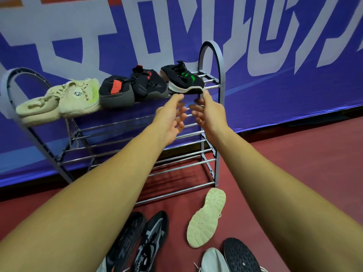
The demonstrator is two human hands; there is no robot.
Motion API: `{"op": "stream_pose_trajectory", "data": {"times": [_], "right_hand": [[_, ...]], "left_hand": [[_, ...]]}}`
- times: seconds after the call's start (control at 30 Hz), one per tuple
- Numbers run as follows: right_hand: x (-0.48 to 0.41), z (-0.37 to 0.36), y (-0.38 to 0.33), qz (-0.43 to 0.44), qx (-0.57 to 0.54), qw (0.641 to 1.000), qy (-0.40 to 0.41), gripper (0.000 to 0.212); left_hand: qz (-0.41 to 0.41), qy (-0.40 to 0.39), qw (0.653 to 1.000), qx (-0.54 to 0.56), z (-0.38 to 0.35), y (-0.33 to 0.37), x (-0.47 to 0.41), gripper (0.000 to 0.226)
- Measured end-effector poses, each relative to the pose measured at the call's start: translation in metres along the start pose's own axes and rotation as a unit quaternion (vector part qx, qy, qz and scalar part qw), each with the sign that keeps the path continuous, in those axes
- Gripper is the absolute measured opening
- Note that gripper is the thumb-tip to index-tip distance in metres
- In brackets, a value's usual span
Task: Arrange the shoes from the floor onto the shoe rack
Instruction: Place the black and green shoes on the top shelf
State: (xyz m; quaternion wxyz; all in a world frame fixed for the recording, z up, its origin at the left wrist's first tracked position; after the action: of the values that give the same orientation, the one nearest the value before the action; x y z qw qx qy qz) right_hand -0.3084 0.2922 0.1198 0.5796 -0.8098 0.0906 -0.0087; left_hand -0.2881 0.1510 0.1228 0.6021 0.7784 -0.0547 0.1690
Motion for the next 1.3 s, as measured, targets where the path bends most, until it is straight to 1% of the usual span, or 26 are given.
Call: {"op": "stream_pose_trajectory", "data": {"times": [0.07,0.17,0.3,0.37,0.43,0.5,0.57,0.67,0.77,0.9,1.03,1.1,1.23,1.3], "right_hand": [[0.011,-0.006,0.020,-0.020,0.058,0.997,-0.045,0.041],[0.029,-0.012,0.054,-0.058,0.123,0.986,-0.094,0.028],[0.050,-0.032,0.094,-0.096,0.121,0.981,-0.118,0.018],[0.062,-0.048,0.114,-0.109,0.136,0.974,-0.145,0.019],[0.073,-0.059,0.133,-0.112,0.188,0.961,-0.172,0.015],[0.084,-0.067,0.151,-0.100,0.272,0.936,-0.197,0.022],[0.099,-0.079,0.169,-0.091,0.316,0.914,-0.238,0.025],[0.121,-0.091,0.198,-0.105,0.339,0.894,-0.275,0.022],[0.138,-0.099,0.226,-0.131,0.346,0.880,-0.296,0.026],[0.158,-0.114,0.255,-0.147,0.358,0.863,-0.325,0.024],[0.179,-0.130,0.281,-0.158,0.380,0.841,-0.352,0.032],[0.192,-0.139,0.295,-0.168,0.384,0.832,-0.364,0.033],[0.213,-0.153,0.316,-0.175,0.404,0.806,-0.396,0.022],[0.220,-0.160,0.326,-0.178,0.411,0.794,-0.412,0.021]], "left_hand": [[0.005,0.018,0.999,-0.036,0.017,-0.011,0.000,0.022],[0.026,0.043,0.996,-0.068,0.052,-0.032,0.002,0.020],[0.036,0.083,0.987,-0.134,0.108,-0.066,0.007,0.019],[0.046,0.095,0.982,-0.157,0.136,-0.084,0.010,0.019],[0.062,0.106,0.976,-0.179,0.163,-0.100,0.014,0.018],[0.076,0.114,0.969,-0.203,0.189,-0.113,0.017,0.016],[0.088,0.121,0.962,-0.228,0.214,-0.124,0.020,0.013],[0.109,0.128,0.950,-0.263,0.250,-0.143,0.022,0.009],[0.131,0.131,0.937,-0.297,0.284,-0.162,0.024,0.007],[0.146,0.133,0.917,-0.347,0.324,-0.181,0.027,0.010],[0.157,0.119,0.904,-0.380,0.353,-0.194,0.028,0.012],[0.164,0.121,0.900,-0.386,0.368,-0.201,0.030,0.009],[0.178,0.134,0.889,-0.399,0.400,-0.214,0.032,0.008],[0.190,0.134,0.883,-0.409,0.414,-0.220,0.034,0.009]]}}
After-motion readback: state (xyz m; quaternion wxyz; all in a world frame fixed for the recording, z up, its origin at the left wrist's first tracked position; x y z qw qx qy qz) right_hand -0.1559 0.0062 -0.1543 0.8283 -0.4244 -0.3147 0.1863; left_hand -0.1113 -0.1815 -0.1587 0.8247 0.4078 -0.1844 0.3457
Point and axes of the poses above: each hand's wrist, its own x-axis away from the middle knuckle, its own z-axis out of the back of the hand, y = z × x, the point moved 10 cm from there along -x, towards the middle knuckle, and after that the axes turned 8 degrees about z, right-handed, at the moved point
